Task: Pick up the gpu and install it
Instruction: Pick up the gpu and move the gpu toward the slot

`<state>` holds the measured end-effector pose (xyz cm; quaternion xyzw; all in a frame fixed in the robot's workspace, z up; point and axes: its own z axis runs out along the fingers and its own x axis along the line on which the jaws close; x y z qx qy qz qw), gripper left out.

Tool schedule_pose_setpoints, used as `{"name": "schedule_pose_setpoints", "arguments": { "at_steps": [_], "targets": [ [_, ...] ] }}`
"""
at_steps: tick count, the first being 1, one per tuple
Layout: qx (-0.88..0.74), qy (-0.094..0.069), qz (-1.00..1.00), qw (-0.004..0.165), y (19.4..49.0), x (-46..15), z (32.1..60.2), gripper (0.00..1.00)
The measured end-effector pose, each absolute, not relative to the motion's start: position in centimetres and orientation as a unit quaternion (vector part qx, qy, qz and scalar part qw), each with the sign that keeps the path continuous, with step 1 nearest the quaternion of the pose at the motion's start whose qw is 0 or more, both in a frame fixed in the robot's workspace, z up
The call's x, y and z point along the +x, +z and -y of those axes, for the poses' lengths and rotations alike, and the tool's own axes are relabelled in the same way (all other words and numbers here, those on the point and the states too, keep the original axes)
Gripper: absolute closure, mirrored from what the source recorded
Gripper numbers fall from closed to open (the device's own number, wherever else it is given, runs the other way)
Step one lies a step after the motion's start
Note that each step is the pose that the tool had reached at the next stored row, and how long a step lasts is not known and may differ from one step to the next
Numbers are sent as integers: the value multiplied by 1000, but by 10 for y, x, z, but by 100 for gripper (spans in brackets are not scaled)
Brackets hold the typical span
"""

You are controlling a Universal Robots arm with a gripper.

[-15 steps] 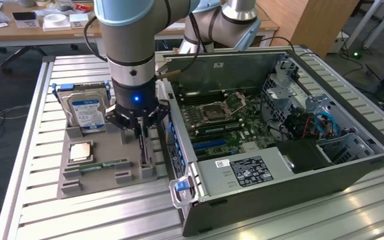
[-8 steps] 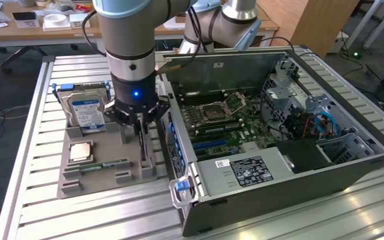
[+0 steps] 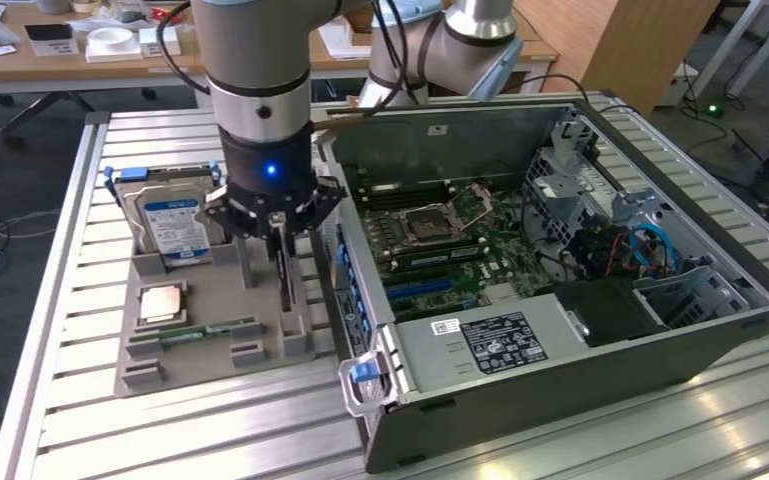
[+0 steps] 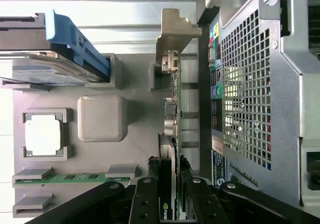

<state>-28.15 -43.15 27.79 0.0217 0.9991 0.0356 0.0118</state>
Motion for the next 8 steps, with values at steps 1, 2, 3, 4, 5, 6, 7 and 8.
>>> {"name": "schedule_pose_setpoints", "arguments": {
  "at_steps": [1,2,3,4,5,6,7,8],
  "targets": [
    [22,36,-999,12,280,-281,431,74],
    [22,37,-999,12,283,-281,431,74],
    [22,37,-999,12,285,-281,431,74],
    [22,38,-999,12,288,-281,431,74],
    [22,39,-999,12,290,-281,431,74],
    [22,39,-999,12,293,-281,431,74],
    [22,40,-999,12,295,-281,431,74],
    [22,41,-999,12,298,-281,432,74]
  ]
}}
